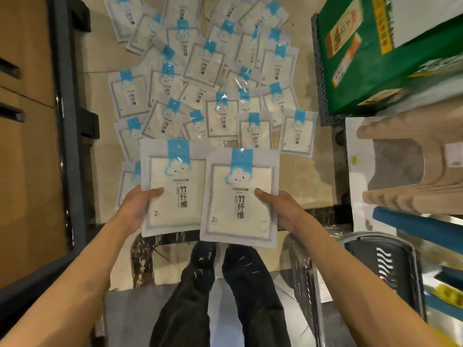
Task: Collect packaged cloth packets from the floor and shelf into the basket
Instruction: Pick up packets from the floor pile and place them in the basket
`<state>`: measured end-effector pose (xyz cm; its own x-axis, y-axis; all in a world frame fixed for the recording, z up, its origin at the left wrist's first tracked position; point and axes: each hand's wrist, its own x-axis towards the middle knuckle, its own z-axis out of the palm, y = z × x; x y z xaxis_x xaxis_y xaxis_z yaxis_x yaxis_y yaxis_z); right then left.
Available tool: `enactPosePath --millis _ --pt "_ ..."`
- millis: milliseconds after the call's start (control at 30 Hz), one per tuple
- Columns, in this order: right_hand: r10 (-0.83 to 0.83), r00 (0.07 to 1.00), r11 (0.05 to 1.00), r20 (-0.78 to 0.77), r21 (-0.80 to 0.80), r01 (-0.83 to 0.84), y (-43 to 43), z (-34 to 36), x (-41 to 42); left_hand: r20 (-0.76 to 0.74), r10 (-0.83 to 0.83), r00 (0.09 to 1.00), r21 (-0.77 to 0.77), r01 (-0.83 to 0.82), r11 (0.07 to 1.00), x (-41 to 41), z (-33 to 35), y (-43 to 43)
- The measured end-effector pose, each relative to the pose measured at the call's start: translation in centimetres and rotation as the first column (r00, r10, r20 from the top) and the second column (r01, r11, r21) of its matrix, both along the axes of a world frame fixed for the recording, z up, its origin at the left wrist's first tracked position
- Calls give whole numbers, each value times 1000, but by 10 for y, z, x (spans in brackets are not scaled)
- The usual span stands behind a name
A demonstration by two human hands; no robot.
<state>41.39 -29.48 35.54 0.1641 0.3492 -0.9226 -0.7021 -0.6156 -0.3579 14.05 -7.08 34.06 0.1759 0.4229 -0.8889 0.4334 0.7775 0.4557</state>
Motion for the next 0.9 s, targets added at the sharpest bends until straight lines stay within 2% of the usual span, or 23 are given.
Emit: enactPosePath --millis 100,233,367,467,633,733,900 --pt "-36 999 998 37 43 34 -15 20 7 76 -72 994 -40 75 996 11 22 -2" --pt "-184 982 980 52 87 179 -48 37 1 116 -178 977 -49 185 981 28 46 -12" --pt "-243 957 970 162 44 239 -88 45 -19 123 -268 956 -37 274 961 49 64 -31" --pt "-330 925 943 188 28 330 -123 45 -35 120 -364 923 -13 369 930 64 73 -48" --pt "-491 858 870 148 48 490 -190 44 -59 107 -473 875 -10 476 879 93 74 -90" --pt "-552 815 831 178 41 554 -236 49 -73 86 -542 836 1 544 839 109 73 -125" --pt "-688 693 716 216 43 697 -316 54 -91 87 -681 727 12 683 731 140 71 -193"
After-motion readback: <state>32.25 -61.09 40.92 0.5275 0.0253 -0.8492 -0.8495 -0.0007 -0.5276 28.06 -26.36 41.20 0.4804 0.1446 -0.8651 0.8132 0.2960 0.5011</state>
